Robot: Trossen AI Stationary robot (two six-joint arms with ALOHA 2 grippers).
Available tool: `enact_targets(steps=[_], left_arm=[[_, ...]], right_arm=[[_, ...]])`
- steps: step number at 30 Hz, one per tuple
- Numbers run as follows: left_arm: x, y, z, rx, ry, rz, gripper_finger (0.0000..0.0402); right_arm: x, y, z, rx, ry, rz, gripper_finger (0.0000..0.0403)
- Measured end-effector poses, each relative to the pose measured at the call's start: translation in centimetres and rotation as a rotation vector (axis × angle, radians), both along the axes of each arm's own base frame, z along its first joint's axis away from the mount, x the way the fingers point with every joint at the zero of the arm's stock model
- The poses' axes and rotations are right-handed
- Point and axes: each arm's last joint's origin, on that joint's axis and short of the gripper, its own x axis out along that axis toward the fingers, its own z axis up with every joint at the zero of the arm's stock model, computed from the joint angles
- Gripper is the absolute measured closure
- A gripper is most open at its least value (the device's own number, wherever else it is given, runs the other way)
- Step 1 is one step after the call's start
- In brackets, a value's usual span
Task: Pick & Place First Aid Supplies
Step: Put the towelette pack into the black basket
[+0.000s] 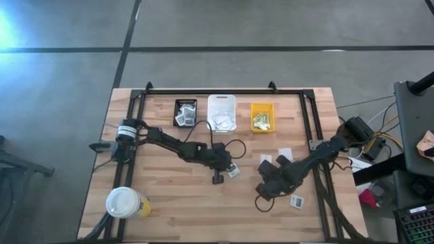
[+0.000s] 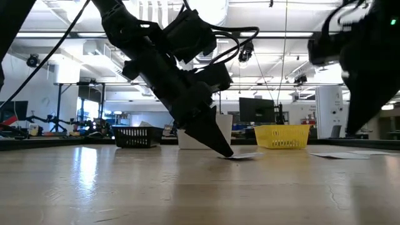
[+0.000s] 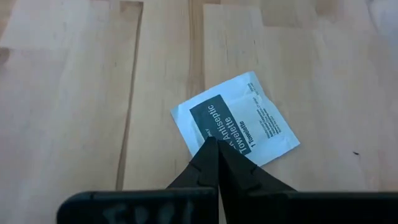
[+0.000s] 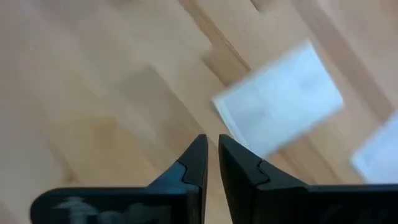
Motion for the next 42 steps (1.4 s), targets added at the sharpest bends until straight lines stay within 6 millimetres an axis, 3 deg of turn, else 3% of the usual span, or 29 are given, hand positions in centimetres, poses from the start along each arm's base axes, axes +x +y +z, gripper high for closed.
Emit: enact_targets(steps=[6, 11, 19, 25, 31, 37, 42], left_arm=[[-0.1, 0.0, -0.1, -0.04, 0.013, 0.028, 0.0401], [-0.2, -0.2, -0.1, -0.142, 0.037, 0.027, 0.0401], [-0.2, -0.4, -0.1, -0.235, 0.056, 0.067, 0.0401], [-0.2, -0.4, -0.1, -0.302, 0.07, 0.147, 0.0401], [-0.2, -0.4, -0.1, -0.342, 0.079, 0.197, 0.0401], [-0.2, -0.4, -0.1, -0.366, 0.081, 0.199, 0.0401], [0.1, -0.6, 0.2, -0.417, 0.057, 0.163, 0.0401]], right_arm=[[0.7, 1.7, 0.9, -0.14, -0.131, 0.357, 0.0365], [1.9, 2.6, 0.3, -0.223, -0.149, 0.613, 0.0365], [2.6, 2.5, 0.3, -0.283, -0.131, 0.746, 0.036], [3.7, 3.1, 0.6, -0.355, -0.189, 0.922, 0.032], [4.4, 3.3, -1.4, -0.484, -0.069, 1.153, 0.0282], [4.8, 3.1, -3.2, -0.624, 0.038, 1.209, 0.0266], [5.4, 3.3, -3.5, -0.644, 0.059, 1.238, 0.0269]])
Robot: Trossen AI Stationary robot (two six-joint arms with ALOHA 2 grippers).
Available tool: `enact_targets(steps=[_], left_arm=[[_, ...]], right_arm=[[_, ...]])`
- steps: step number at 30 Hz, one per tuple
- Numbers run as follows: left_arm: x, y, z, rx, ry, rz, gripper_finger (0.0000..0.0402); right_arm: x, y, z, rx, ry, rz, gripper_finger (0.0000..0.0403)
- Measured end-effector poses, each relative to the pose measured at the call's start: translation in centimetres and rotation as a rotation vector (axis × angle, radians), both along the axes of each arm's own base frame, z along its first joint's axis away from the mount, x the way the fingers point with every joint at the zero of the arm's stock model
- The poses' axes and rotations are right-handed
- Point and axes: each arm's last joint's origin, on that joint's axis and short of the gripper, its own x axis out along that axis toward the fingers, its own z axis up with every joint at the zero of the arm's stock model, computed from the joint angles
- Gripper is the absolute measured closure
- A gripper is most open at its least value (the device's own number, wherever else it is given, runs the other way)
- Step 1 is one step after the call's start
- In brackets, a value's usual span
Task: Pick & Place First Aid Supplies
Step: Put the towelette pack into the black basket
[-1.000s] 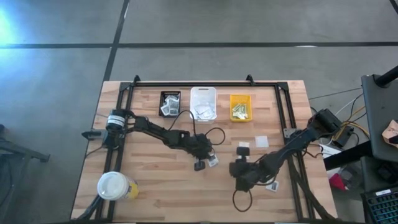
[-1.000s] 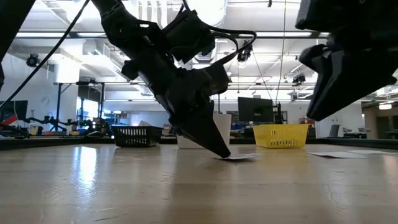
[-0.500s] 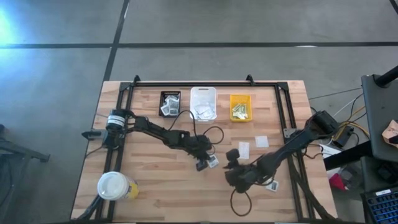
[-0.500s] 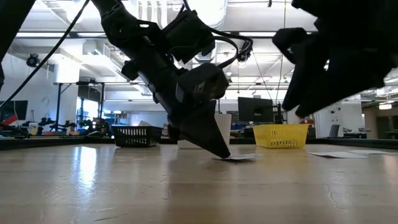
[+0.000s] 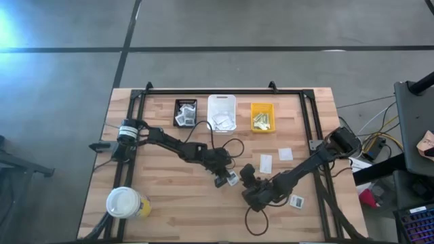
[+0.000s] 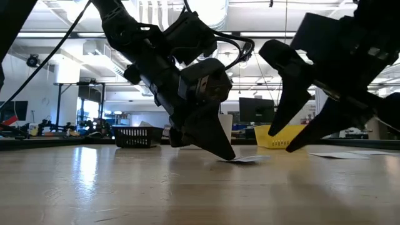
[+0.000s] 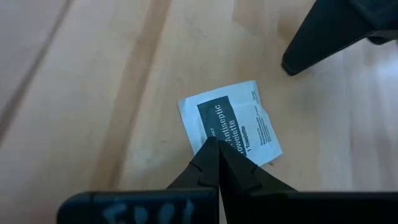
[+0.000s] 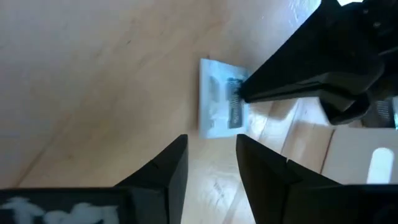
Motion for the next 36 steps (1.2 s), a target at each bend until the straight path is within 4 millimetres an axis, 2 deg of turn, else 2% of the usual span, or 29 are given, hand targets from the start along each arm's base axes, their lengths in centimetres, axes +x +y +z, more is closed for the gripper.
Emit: enact_targets(steps=[8, 13, 36], left_arm=[[0.2, -0.1, 0.2, -0.017, -0.027, -0.004, 0.0401], [0.2, -0.1, 0.2, -0.018, -0.024, -0.005, 0.0401], [0.4, -0.2, 0.5, -0.081, -0.049, -0.007, 0.0401]], right_arm=[[1.2, 0.5, -1.8, -0.099, 0.055, 0.099, 0.0277], [2.0, 0.8, -2.4, -0.176, 0.051, 0.083, 0.0275], [2.6, 0.8, -2.4, -0.234, 0.025, 0.049, 0.0295]])
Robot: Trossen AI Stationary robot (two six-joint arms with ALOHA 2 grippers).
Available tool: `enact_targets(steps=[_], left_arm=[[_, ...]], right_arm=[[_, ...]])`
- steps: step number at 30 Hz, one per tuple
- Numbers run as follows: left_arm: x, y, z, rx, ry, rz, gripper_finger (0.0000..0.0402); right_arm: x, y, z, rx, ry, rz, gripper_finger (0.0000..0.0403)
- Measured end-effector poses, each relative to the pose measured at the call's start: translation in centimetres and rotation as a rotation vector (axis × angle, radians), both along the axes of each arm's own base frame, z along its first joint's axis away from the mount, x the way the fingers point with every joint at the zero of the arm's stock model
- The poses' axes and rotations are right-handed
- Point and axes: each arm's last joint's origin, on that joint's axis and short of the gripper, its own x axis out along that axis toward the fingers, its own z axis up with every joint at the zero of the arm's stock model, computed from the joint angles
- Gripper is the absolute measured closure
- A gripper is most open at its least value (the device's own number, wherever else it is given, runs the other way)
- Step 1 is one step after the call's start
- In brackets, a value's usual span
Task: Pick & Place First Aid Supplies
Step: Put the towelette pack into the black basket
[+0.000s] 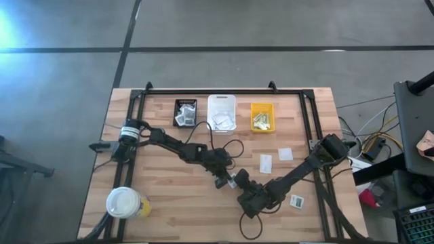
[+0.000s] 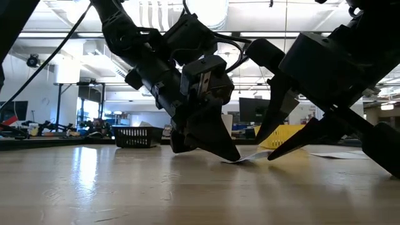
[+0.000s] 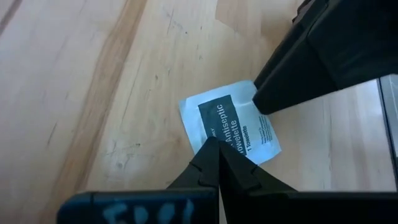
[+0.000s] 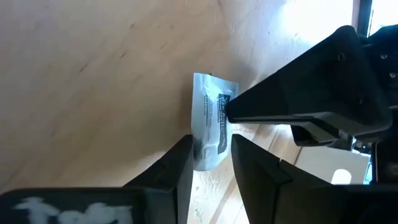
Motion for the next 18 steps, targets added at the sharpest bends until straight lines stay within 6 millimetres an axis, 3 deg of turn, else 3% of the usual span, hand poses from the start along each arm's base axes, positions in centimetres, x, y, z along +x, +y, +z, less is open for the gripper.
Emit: enact_targets(steps=[18], left_arm=[[0.3, 0.2, 0.2, -0.012, -0.046, 0.002, 0.0401]], right_arm=[[1.2, 0.5, 0.8, 0.089, -0.122, -0.057, 0.0324]])
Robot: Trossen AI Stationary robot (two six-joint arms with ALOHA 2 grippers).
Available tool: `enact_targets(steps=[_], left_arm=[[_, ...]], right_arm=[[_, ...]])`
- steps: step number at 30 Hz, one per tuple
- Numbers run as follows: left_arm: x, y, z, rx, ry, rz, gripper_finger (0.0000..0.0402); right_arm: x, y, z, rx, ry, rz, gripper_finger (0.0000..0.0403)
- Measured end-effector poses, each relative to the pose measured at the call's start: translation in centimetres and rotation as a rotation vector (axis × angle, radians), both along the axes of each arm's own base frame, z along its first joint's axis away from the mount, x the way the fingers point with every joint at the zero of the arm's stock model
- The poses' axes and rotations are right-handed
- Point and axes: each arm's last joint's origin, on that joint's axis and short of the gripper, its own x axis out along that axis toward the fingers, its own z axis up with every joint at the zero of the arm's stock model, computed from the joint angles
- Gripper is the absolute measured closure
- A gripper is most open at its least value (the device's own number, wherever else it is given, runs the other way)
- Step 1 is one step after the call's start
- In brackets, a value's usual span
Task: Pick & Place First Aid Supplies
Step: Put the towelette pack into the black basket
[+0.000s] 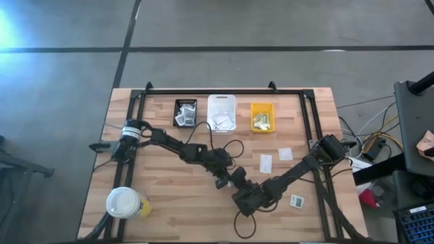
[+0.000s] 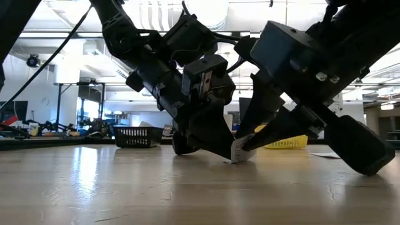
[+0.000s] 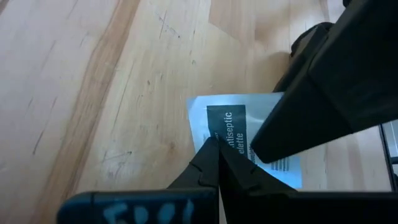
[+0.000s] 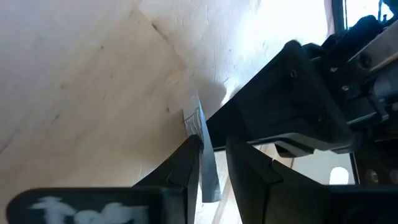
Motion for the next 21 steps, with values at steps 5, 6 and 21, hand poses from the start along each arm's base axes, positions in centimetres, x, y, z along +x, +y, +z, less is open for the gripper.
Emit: enact_targets(steps=[5, 6, 21], left_arm=[[0.1, 0.4, 0.0, -0.001, -0.004, 0.006, 0.0401], [0.1, 0.4, 0.0, 0.001, -0.006, 0.003, 0.0401], [-0.2, 0.9, 1.3, 0.035, -0.037, -0.047, 0.0401]], right_arm=[[0.0, 0.2, 0.1, 0.036, -0.015, -0.03, 0.0335], [0.0, 0.2, 0.1, 0.045, -0.019, -0.039, 0.0338], [-0.2, 0.1, 0.0, 0.098, -0.013, -0.061, 0.0393]])
